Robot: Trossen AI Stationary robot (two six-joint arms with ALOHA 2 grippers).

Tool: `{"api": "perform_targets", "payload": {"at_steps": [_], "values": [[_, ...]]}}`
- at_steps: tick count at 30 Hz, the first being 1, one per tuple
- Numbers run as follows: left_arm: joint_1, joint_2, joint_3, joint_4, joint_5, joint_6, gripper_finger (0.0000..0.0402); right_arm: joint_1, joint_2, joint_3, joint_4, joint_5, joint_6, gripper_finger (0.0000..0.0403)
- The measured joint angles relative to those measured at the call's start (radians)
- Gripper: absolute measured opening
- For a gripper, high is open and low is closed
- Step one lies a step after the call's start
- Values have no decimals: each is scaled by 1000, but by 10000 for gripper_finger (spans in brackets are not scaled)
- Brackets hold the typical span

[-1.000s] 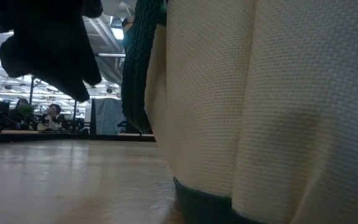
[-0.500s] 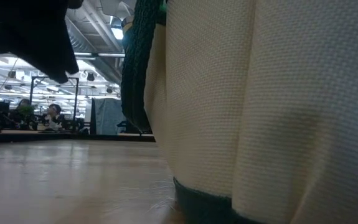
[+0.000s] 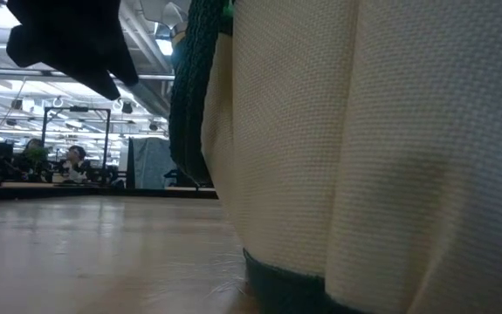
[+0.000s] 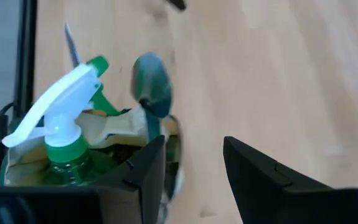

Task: Pick & Place Garden tools in Gardening bag
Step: Return to Home Position

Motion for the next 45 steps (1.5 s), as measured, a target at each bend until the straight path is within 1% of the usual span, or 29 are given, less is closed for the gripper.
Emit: {"api": "perform_targets", "payload": {"at_steps": [4,8,10,13,17,20,25,28,30,33,37,39,41,45], "values": [[20,0,0,1,0,10,192,11,-43,0,-39,80,-9,165],[51,0,0,1,-2,27,192,10,-78,-1,-103,123,-25,165],[72,0,0,2,-9,39,192,10,-96,-21,-104,134,-27,165],[109,0,0,10,-13,54,192,9,-137,-79,-96,137,-39,165],[153,0,0,39,-14,55,192,-3,-240,-220,-8,133,-45,165],[183,0,0,79,-8,82,192,-20,-352,-349,82,103,-45,165],[218,-16,0,103,26,108,192,-59,-529,-539,224,-20,-65,165],[226,-66,0,125,42,164,192,-75,-599,-631,299,-79,-62,165],[241,-112,0,189,100,253,192,-77,-630,-680,327,-99,-49,165],[274,-166,0,285,225,372,191,-77,-660,-726,350,-120,-44,165],[318,-202,1,403,376,450,191,-78,-660,-742,355,-167,-48,165],[340,-201,1,454,455,468,191,-76,-661,-742,366,-167,-49,165],[362,-200,1,539,539,490,191,-76,-664,-742,372,-152,-50,165],[381,-191,1,703,634,541,191,-67,-692,-741,409,-97,-20,165]]}}
